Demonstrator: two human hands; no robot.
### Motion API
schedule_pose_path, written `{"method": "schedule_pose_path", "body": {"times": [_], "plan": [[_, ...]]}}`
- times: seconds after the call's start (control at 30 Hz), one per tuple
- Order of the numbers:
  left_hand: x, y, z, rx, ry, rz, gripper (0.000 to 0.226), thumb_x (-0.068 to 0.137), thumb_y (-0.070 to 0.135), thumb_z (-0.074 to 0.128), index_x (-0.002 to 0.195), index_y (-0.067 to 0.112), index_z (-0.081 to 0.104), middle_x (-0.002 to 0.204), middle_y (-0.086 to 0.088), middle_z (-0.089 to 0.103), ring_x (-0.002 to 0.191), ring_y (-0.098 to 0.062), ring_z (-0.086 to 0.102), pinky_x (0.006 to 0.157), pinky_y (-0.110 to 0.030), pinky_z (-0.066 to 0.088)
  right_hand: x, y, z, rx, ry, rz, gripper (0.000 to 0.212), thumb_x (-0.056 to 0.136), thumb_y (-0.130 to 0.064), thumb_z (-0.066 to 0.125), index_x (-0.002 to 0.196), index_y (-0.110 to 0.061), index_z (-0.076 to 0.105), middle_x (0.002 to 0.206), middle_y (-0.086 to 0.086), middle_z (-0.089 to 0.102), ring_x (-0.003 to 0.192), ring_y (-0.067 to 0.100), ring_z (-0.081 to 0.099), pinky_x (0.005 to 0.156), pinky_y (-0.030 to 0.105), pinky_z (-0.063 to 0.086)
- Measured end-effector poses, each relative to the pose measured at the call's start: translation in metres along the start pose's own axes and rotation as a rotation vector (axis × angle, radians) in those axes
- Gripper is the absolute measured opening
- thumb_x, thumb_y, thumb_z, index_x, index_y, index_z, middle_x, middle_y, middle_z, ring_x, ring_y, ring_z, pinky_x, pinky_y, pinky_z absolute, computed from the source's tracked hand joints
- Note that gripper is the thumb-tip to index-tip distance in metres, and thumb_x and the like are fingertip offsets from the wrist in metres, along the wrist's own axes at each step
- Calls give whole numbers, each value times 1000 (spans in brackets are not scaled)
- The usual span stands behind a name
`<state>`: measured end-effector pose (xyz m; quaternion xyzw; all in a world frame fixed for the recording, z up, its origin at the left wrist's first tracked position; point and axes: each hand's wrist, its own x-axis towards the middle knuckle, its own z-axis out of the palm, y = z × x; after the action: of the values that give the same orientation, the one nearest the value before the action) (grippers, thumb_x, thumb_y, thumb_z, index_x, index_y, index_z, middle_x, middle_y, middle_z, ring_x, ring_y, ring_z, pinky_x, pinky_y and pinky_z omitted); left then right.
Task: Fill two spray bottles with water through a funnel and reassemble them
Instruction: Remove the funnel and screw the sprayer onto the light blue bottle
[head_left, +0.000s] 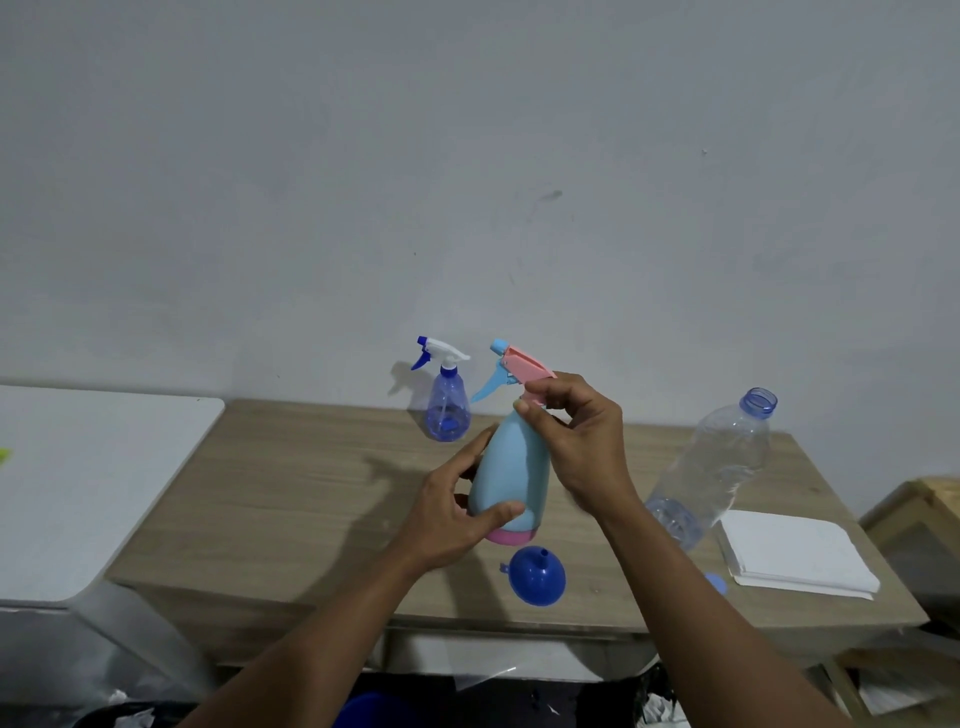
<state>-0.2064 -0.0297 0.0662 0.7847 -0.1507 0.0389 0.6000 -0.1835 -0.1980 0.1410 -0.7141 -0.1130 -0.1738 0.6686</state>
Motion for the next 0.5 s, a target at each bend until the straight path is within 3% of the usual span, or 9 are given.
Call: {"method": "schedule_pose_path", "body": {"times": [0.13,0.27,0.5], "plan": [[1,-2,-1,-27,6,-7,84,76,39,83,147,39,39,132,21,56,112,-13,61,76,-37,63,3,0,-5,36,-62,38,21,90,-1,70,111,-5,71,113,3,69,100,14,67,85,28,57],[0,0,0,-39,-11,-10,85,77,40,82,148,43,36,133,25,54,111,-12,62,76,-34,62,7,0,-6,15,-37,23,28,88,-2,73,115,-8,72,111,5,70,93,8,64,81,25,55],[3,1,2,-65,7,-7,85,75,43,82,148,40,37,134,23,56,111,-14,63,77,-36,62,12,1,-6,-7,-68,14,26,90,-6,71,116,-11,72,113,3,69,98,12,64,83,26,55]]}}
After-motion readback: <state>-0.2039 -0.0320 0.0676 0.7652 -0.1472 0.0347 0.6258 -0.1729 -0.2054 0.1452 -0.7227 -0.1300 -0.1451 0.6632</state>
